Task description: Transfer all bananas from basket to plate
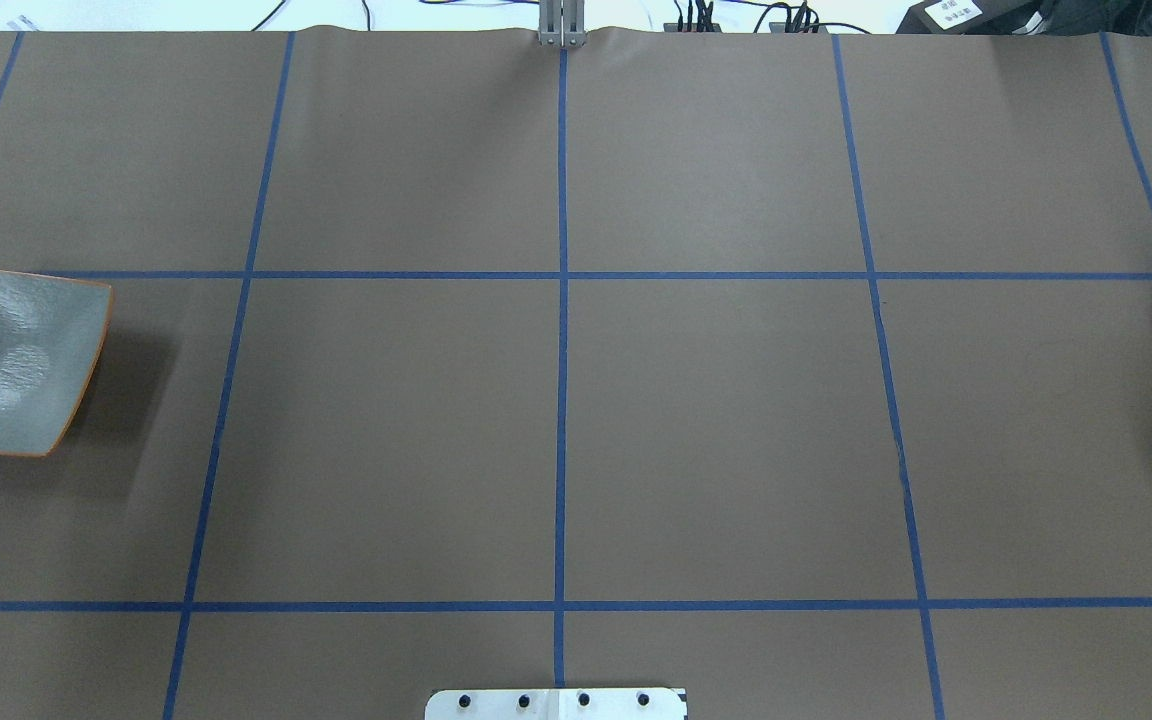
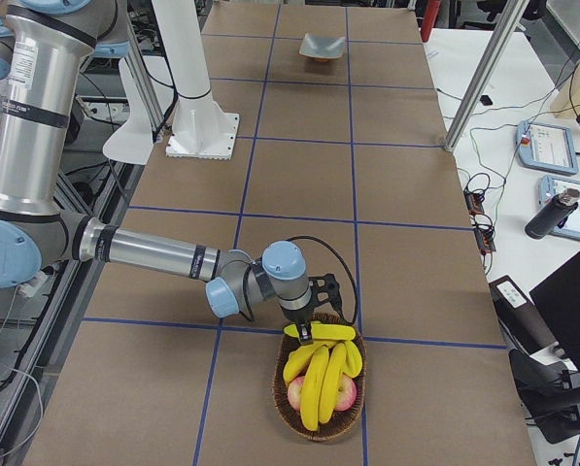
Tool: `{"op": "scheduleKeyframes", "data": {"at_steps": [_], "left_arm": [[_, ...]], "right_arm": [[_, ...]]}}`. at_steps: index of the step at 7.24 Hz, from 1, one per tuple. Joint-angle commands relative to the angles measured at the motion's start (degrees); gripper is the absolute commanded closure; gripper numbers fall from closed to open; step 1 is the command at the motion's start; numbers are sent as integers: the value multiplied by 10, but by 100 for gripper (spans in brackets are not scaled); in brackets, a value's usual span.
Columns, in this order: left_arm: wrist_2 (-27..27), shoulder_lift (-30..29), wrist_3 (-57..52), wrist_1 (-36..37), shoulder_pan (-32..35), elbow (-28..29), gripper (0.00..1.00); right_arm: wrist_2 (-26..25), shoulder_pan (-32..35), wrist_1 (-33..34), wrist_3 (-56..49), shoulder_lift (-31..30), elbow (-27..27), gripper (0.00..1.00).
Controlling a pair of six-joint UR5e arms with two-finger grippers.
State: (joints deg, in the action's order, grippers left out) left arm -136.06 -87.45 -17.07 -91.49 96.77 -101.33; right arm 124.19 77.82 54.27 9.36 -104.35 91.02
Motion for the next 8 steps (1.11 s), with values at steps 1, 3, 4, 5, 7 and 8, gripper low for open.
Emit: {"op": "scheduleKeyframes", "data": {"at_steps": [1,3,4,5,7,8], "left_arm": [[0,0,0,0,0,1,0],[0,0,0,0,0,0,0],[0,0,0,0,0,1,0],[0,0,0,0,0,1,0],[0,0,0,1,0,3,0],[0,0,0,1,0,5,0]], "right_arm": [[-1,-2,0,-4,-1,-1,45],[-7,-2,0,-11,-2,0,87],[-7,0,0,-13,-2,4,100],[-9,2,0,-32,-2,7,100],[-9,29,0,-53,4,7,100],[-9,31,0,-53,5,11,100]]}}
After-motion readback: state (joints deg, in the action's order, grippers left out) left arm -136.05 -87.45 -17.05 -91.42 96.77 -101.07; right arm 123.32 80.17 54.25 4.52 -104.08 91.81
